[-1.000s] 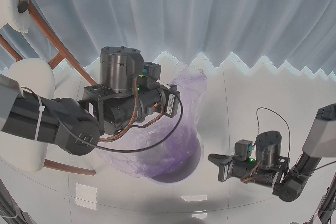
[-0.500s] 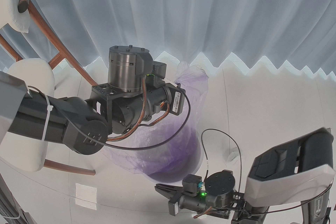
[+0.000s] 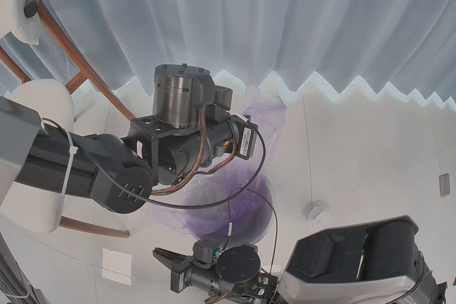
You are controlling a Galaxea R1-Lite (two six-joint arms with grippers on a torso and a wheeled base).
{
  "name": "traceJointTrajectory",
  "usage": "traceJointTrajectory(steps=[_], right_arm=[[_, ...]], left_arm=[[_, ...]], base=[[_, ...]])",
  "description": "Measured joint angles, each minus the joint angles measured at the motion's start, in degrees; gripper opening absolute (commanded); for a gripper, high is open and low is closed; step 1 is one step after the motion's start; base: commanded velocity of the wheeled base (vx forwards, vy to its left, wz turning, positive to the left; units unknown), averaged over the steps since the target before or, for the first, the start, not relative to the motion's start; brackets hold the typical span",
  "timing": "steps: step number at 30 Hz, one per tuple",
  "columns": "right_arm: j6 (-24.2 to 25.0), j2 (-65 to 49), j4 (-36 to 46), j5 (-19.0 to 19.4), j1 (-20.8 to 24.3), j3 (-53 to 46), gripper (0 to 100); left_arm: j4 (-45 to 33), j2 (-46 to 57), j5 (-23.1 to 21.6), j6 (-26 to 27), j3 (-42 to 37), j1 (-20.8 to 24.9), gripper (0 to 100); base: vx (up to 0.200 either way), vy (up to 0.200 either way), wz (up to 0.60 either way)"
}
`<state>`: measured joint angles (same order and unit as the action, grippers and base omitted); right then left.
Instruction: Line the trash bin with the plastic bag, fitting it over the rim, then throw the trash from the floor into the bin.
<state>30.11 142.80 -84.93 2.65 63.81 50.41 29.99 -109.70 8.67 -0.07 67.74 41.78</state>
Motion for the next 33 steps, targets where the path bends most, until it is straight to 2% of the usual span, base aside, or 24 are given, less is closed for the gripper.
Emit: traceJointTrajectory(steps=[9,14,17,22,29,33], right_arm=[[0.89,6.51,3.86,-5.32,2.34,15.14,0],[1.06,10.42,6.6,-10.0,2.1,24.78,0],[1.08,12.3,8.35,-13.13,0.68,28.39,0],[1.06,13.9,9.78,-15.58,-3.89,30.18,0],[1.04,12.0,10.19,-16.76,-10.73,30.23,0],[1.04,10.07,10.05,-16.79,-12.07,27.93,0]], left_arm=[[0.01,0.04,0.02,0.17,-0.07,-0.38,0],[0.0,0.24,0.02,0.17,-0.13,-0.41,0],[0.0,0.48,0.0,0.17,-0.18,-0.41,0],[-0.02,0.99,0.02,0.17,-0.3,-0.46,0],[-0.11,1.63,0.0,0.17,-0.51,-0.49,0],[-0.13,1.79,0.02,0.17,-0.6,-0.46,0]], base=[[0.0,0.0,0.0],[0.0,0.0,0.0],[0.0,0.0,0.0],[0.0,0.0,0.0],[0.0,0.0,0.0],[0.0,0.0,0.0]])
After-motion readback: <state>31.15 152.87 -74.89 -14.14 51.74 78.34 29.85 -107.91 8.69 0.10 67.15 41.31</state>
